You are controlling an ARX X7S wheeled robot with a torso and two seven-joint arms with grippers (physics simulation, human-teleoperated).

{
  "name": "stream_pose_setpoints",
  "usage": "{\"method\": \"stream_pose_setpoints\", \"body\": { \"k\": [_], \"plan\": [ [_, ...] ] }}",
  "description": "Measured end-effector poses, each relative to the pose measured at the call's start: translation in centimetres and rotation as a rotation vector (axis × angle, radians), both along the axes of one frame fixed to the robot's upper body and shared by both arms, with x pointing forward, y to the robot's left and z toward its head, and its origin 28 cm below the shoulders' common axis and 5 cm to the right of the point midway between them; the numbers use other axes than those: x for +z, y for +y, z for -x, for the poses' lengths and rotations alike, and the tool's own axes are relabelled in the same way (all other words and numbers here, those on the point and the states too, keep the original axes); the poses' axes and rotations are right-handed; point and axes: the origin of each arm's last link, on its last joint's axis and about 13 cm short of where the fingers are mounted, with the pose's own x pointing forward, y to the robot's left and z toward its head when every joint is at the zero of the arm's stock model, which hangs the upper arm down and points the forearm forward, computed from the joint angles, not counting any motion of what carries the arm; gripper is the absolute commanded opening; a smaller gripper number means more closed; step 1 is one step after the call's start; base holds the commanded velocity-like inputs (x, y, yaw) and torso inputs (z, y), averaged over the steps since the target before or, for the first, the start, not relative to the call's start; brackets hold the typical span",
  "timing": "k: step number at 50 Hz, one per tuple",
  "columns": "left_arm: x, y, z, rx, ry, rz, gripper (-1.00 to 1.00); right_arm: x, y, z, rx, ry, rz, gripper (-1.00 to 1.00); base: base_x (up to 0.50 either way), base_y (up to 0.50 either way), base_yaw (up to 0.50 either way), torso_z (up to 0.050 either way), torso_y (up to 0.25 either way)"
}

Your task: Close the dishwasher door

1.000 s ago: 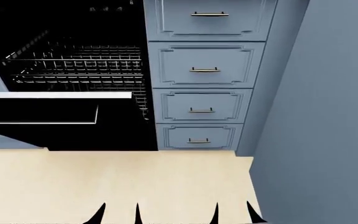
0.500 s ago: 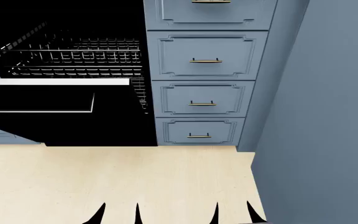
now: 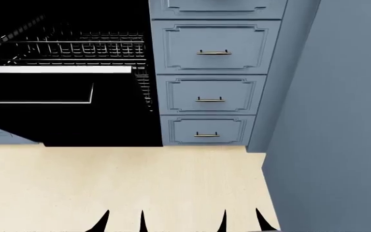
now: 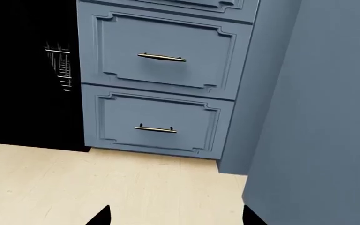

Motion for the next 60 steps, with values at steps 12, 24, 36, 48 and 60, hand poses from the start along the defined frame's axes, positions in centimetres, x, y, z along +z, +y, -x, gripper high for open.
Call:
{"method": "stream_pose_setpoints", "body": {
  "k": [12,24,36,48,60],
  "plan": [
    [0.00,-0.02,0.00,0.000,0.001,-0.001,1.00,-0.01,-0.01,0.00,-0.001,0.001,0.000,1.00,0.00,0.00,0.00,-0.050,0.000],
    [0.00,-0.01,0.00,0.001,0.001,-0.001,1.00,0.00,-0.01,-0.01,-0.001,0.001,0.001,1.00,0.00,0.00,0.00,-0.050,0.000],
    [0.00,-0.02,-0.02,0.001,0.001,-0.001,1.00,0.00,-0.01,-0.01,-0.001,0.001,0.000,1.00,0.00,0.00,0.00,-0.050,0.000],
    [0.00,-0.02,-0.02,0.001,0.001,-0.001,1.00,0.00,-0.01,-0.03,-0.001,0.001,0.001,1.00,0.00,0.00,0.00,-0.050,0.000],
    [0.01,-0.02,-0.03,0.001,0.001,-0.001,1.00,0.00,-0.01,-0.05,-0.002,0.002,0.001,1.00,0.00,0.00,0.00,-0.050,0.000]
  ]
}}
